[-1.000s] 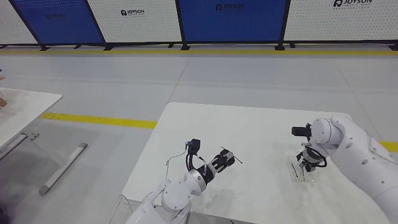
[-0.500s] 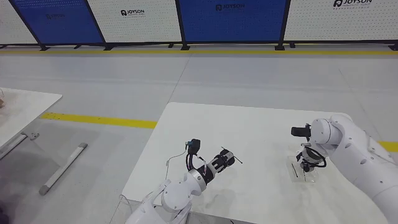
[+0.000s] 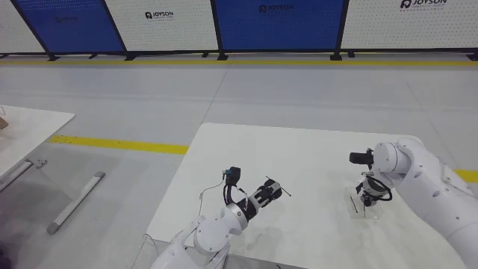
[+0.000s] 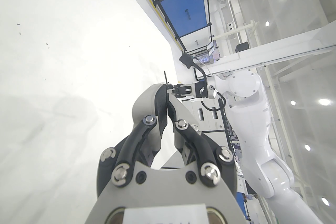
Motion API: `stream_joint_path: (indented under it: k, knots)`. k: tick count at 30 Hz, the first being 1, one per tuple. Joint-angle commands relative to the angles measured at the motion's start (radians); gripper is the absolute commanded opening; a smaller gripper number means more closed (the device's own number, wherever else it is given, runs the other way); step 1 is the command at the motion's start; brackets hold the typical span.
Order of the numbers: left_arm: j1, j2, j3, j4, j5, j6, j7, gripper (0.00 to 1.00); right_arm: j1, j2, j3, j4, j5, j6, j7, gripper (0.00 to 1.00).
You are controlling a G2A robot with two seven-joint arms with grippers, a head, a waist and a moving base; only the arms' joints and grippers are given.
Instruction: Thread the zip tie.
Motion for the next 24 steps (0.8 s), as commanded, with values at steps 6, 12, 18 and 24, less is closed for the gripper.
stream_joint_path:
  k: [6,12,18,24]
  knots:
    - [0.0,0.0,0.0,0.0,0.0,0.0,0.0,0.0,-0.012,0.016,0.008,-0.056,-0.026,0.016,0.0,0.0]
    - [0.0,0.0,0.0,0.0,0.0,0.0,0.0,0.0,-0.022,0.044,0.029,-0.102,-0.039,0.036,0.0,0.0]
    - [0.0,0.0,0.0,0.0,0.0,0.0,0.0,0.0,-0.047,0.084,0.075,-0.191,-0.054,0.057,-0.004,0.0]
    - [0.0,0.0,0.0,0.0,0.0,0.0,0.0,0.0,-0.075,0.109,0.118,-0.247,-0.066,0.057,-0.04,0.0]
